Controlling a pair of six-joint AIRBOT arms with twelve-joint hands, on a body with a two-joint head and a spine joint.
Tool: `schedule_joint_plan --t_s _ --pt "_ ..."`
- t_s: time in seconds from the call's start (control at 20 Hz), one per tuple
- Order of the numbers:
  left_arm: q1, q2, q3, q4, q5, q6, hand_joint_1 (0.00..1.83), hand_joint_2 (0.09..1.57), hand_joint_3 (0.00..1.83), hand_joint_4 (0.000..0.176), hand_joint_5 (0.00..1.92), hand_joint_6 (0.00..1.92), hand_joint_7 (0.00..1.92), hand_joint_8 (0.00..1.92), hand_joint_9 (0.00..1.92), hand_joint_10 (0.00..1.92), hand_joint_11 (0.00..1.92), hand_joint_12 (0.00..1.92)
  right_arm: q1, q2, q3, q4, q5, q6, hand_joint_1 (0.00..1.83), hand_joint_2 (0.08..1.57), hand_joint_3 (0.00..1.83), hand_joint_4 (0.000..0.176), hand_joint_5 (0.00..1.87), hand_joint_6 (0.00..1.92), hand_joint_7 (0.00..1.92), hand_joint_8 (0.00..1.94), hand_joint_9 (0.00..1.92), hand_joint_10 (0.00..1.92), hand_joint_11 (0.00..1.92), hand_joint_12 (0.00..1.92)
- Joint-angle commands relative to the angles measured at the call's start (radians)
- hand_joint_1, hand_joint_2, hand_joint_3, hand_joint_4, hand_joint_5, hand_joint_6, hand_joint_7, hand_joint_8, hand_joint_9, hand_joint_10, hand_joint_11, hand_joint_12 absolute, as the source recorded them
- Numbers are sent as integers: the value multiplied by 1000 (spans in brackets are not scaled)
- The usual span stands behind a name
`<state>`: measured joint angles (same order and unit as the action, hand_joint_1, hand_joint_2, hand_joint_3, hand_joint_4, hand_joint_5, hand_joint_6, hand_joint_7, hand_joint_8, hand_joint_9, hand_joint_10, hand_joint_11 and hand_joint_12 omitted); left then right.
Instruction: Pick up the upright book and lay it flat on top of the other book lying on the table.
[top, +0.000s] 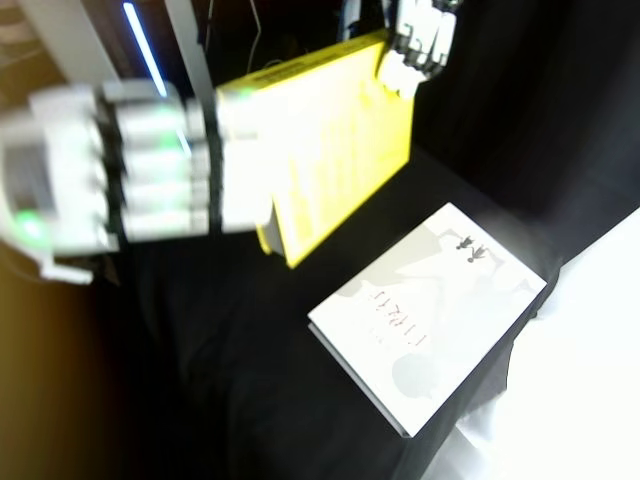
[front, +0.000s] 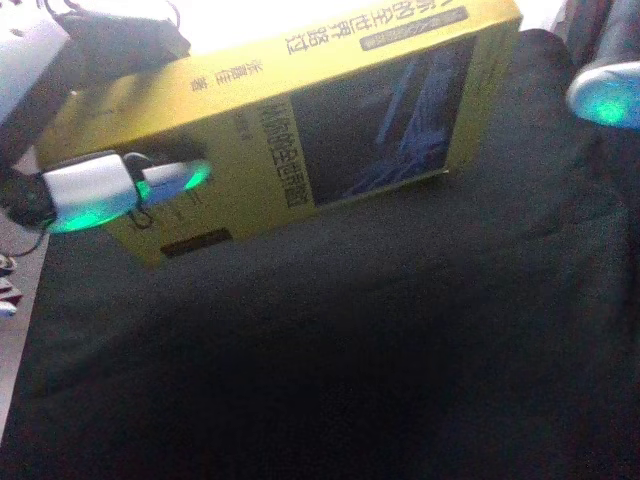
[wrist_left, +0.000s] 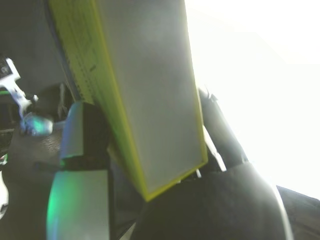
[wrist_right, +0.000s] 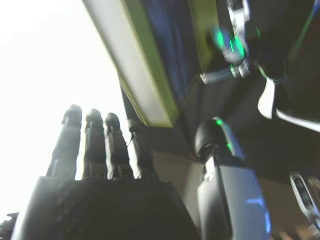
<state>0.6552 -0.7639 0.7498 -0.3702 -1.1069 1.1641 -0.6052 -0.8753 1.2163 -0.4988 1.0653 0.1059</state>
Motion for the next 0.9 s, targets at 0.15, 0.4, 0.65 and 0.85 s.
schedule_joint_plan --t_s 0.15,0.4,0.65,0.85 --pt "-56 -35 30 40 -49 -11 1266 1126 1 0 856 972 1074 1080 1200 1040 1016 1531 87 -77 39 -53 35 61 564 1046 0 0 0 0 0 0 0 0 0 0" --pt "-84 -41 5 117 -124 -11 1265 1120 3 0 884 948 1067 1094 1146 1059 993 1558 107 -126 86 -98 -37 87 698 1011 0 6 0 0 0 0 0 0 0 0" --pt "-87 -1 -38 208 -225 -11 1279 1089 0 0 976 833 1136 969 1212 1043 1148 1436 107 -124 96 -118 -85 98 903 1036 22 0 418 122 571 114 543 284 70 1543" --pt "-86 20 -60 251 -291 -11 1271 1107 0 0 889 977 1106 993 1186 944 1078 1404 107 -123 110 -152 -95 153 1162 1133 3 0 935 1046 1260 1409 1256 1656 1203 1907"
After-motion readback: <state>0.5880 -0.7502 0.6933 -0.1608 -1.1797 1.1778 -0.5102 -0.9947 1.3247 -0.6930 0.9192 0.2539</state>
